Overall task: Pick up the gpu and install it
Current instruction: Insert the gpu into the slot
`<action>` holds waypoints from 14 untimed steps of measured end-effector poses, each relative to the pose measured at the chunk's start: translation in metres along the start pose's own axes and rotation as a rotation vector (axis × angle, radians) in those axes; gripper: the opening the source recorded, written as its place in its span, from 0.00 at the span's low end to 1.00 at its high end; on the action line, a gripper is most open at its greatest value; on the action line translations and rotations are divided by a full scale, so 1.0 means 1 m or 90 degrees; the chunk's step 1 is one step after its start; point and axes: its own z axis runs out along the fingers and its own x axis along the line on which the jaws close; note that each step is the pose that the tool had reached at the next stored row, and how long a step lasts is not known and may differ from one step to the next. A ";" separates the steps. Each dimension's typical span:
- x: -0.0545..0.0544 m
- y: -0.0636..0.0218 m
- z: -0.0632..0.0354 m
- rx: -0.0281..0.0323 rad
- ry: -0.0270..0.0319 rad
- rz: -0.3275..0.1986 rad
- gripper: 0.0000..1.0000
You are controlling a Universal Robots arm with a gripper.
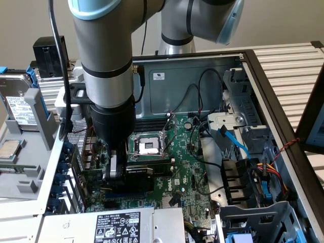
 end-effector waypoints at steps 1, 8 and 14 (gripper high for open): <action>0.000 0.0000 0.0001 0.0000 0.0001 0.000 0.28; 0.000 0.0000 0.0006 0.0001 0.0007 0.000 0.28; -0.001 0.0002 0.0009 0.0001 0.0011 0.000 0.28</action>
